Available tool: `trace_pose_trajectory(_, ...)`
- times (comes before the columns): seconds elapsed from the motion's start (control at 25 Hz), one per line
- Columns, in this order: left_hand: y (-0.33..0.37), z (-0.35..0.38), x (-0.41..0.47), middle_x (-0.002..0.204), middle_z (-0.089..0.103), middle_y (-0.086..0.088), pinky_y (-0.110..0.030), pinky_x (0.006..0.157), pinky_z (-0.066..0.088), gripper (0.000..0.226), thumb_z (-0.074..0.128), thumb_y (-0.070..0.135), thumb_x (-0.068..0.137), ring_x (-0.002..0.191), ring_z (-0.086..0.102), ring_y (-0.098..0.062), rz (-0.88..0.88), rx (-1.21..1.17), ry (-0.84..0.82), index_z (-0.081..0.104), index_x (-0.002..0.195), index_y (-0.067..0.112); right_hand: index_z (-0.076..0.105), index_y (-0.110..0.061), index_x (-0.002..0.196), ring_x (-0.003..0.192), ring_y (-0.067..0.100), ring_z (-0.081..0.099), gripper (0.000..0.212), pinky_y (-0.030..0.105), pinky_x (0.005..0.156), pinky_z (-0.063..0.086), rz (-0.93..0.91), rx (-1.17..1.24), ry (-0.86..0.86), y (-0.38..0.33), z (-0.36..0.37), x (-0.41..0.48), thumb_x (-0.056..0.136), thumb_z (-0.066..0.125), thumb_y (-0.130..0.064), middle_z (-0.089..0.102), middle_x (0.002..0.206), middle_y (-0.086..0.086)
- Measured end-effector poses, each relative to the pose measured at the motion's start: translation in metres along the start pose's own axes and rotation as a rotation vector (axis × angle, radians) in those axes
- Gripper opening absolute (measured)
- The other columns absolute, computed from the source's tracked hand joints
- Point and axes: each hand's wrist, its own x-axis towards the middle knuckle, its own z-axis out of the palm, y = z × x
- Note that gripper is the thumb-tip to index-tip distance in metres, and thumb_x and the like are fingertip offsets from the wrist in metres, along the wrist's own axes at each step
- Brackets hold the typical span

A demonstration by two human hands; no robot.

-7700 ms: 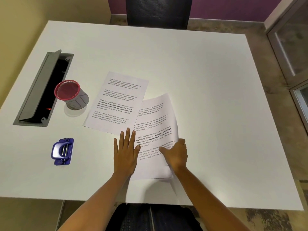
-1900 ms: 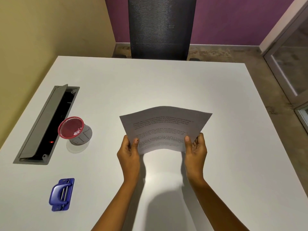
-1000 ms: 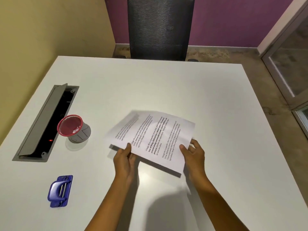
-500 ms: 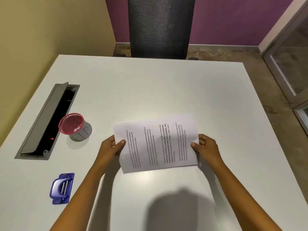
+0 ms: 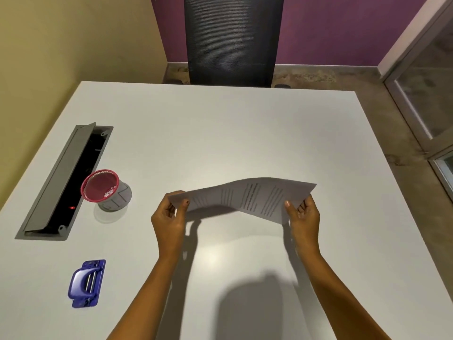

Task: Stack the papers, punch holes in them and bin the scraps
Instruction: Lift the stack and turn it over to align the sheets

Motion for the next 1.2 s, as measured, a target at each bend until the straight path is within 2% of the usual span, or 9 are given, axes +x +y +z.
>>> trace_pose_trajectory(0.08, -0.004, 0.002, -0.004, 0.071, 0.064, 0.02, -0.015, 0.067, 0.045, 0.028, 0.064, 0.007, 0.09, 0.069, 0.054, 0.001, -0.05, 0.011, 0.021, 0.063, 0.08, 0.033, 0.054, -0.019, 0.127, 0.107, 0.007, 0.063, 0.036, 0.024, 0.089, 0.052, -0.003, 0.01, 0.016, 0.002, 0.001, -0.001, 0.094, 0.058, -0.006, 0.065, 0.117, -0.002)
trace_pose_trajectory(0.24, 0.0, 0.0, -0.001, 0.069, 0.062, 0.021, -0.008, 0.063, 0.042, 0.029, 0.062, 0.014, 0.088, 0.066, 0.052, 0.005, -0.019, -0.029, 0.102, 0.061, 0.076, 0.04, 0.057, -0.03, 0.115, 0.101, -0.004, 0.065, 0.032, 0.009, 0.077, 0.051, -0.051, 0.053, 0.065, -0.002, 0.001, -0.001, 0.093, 0.059, -0.007, 0.067, 0.11, -0.015)
trace_pose_trajectory(0.4, -0.005, 0.003, -0.005, 0.081, 0.067, 0.024, -0.006, 0.068, 0.045, 0.031, 0.058, 0.006, 0.093, 0.076, 0.059, 0.007, -0.048, -0.018, 0.042, 0.06, 0.085, 0.036, 0.054, -0.036, 0.106, 0.095, -0.007, 0.064, 0.03, 0.012, 0.078, 0.051, -0.039, 0.026, 0.06, 0.001, 0.004, -0.004, 0.096, 0.055, -0.008, 0.065, 0.107, -0.016)
trace_pose_trajectory(0.52, -0.007, 0.007, -0.008, 0.079, 0.067, 0.025, -0.006, 0.068, 0.046, 0.035, 0.057, 0.006, 0.093, 0.075, 0.059, 0.008, -0.085, -0.022, 0.04, 0.061, 0.085, 0.039, 0.056, -0.038, 0.1, 0.093, -0.01, 0.064, 0.034, 0.008, 0.076, 0.05, -0.051, 0.048, 0.082, 0.0, 0.006, -0.002, 0.096, 0.053, -0.004, 0.065, 0.105, -0.015)
trace_pose_trajectory(0.68, -0.006, 0.009, -0.009, 0.08, 0.067, 0.025, -0.005, 0.068, 0.046, 0.035, 0.056, 0.009, 0.091, 0.075, 0.06, 0.009, -0.083, -0.049, 0.064, 0.062, 0.086, 0.043, 0.055, -0.036, 0.105, 0.094, -0.008, 0.064, 0.032, 0.007, 0.073, 0.051, -0.056, 0.076, 0.097, 0.001, 0.005, -0.001, 0.096, 0.053, -0.005, 0.065, 0.107, -0.013)
trace_pose_trajectory(0.84, -0.009, 0.011, -0.01, 0.08, 0.068, 0.027, -0.006, 0.071, 0.047, 0.038, 0.055, 0.001, 0.094, 0.077, 0.061, 0.01, -0.133, -0.025, 0.032, 0.062, 0.088, 0.038, 0.053, -0.022, 0.116, 0.099, 0.005, 0.062, 0.025, 0.015, 0.082, 0.048, -0.02, 0.073, 0.104, 0.006, 0.005, -0.002, 0.097, 0.052, -0.006, 0.064, 0.112, -0.003)
trace_pose_trajectory(1.0, -0.008, 0.009, -0.009, 0.086, 0.068, 0.027, -0.007, 0.073, 0.048, 0.043, 0.054, 0.006, 0.094, 0.083, 0.061, 0.01, -0.13, -0.034, 0.051, 0.062, 0.091, 0.048, 0.053, -0.029, 0.116, 0.094, -0.006, 0.063, 0.027, 0.007, 0.072, 0.051, -0.009, 0.059, 0.123, 0.009, 0.006, -0.004, 0.098, 0.051, -0.009, 0.064, 0.106, -0.014)
trace_pose_trajectory(1.2, -0.011, 0.009, -0.014, 0.088, 0.069, 0.027, -0.007, 0.073, 0.048, 0.048, 0.054, 0.004, 0.095, 0.084, 0.062, 0.011, -0.156, 0.029, 0.021, 0.06, 0.088, 0.051, 0.054, -0.025, 0.119, 0.098, 0.004, 0.061, 0.027, 0.009, 0.075, 0.046, 0.042, 0.036, 0.132, 0.018, 0.005, -0.006, 0.099, 0.049, -0.007, 0.064, 0.108, -0.007)
